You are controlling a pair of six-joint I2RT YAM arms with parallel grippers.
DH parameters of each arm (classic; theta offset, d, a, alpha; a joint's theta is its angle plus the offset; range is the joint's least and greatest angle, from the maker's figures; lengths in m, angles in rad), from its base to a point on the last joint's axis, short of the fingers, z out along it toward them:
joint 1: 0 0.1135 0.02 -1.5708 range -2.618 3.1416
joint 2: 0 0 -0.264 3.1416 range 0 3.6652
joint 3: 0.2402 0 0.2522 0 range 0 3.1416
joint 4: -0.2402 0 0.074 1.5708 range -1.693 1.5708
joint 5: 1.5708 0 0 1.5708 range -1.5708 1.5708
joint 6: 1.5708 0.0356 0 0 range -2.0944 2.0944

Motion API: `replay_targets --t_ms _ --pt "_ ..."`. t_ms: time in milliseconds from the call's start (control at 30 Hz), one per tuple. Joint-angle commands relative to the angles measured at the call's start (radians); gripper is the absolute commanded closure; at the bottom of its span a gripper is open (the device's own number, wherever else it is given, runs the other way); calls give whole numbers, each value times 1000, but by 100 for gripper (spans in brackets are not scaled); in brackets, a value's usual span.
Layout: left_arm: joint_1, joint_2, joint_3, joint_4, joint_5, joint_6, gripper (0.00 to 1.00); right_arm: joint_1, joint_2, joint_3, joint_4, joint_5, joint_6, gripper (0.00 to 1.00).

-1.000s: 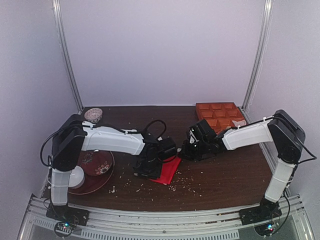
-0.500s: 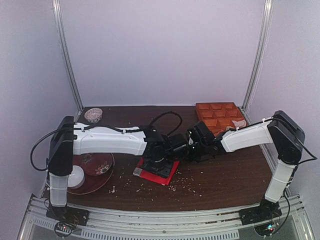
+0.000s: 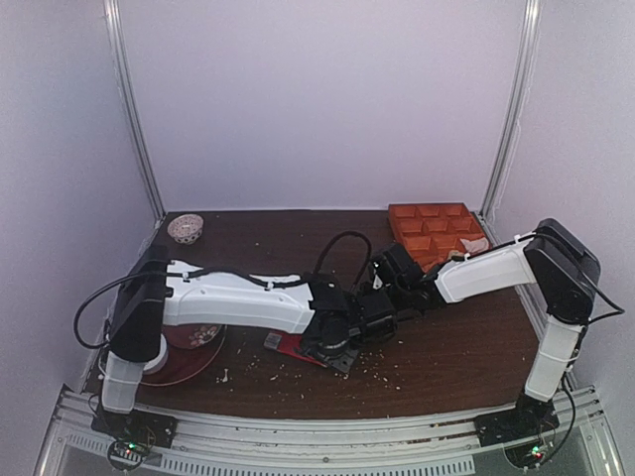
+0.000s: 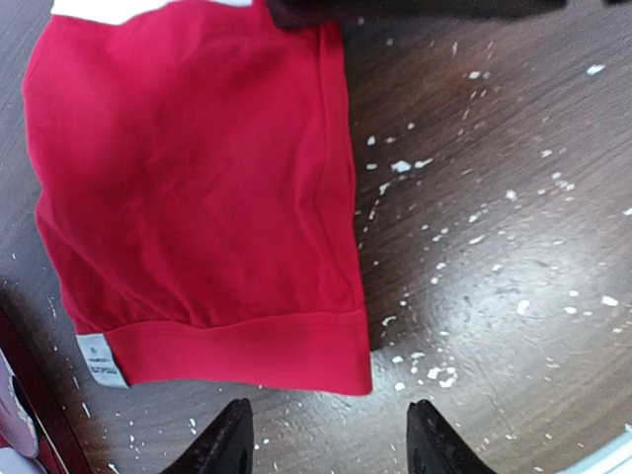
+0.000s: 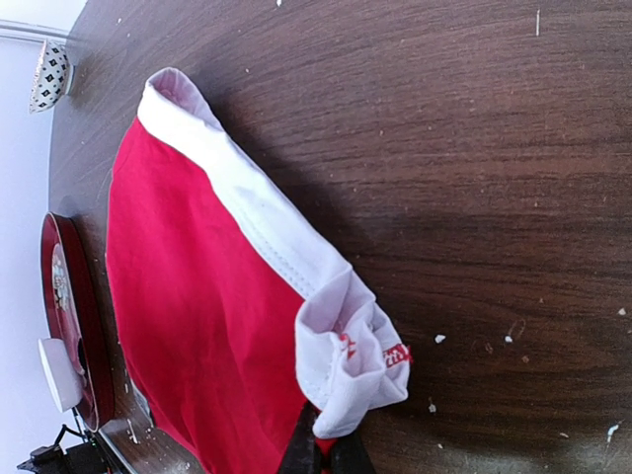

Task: Roll the underwear
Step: Pick up the underwear from the center of the board.

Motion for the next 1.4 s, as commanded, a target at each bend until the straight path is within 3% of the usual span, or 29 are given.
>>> replay_targets --t_ms 0,633,1133,1367 --pt "-7 49 23 1 -33 22 47 -1 10 3 21 16 8 100" --pt "-9 114 14 -2 -117 11 51 0 12 -24 52 8 25 100" --pt "-10 116 15 63 -74 -12 53 0 18 -30 58 0 29 100" --pt "-9 141 17 62 -68 -12 87 0 12 -31 55 -2 26 100"
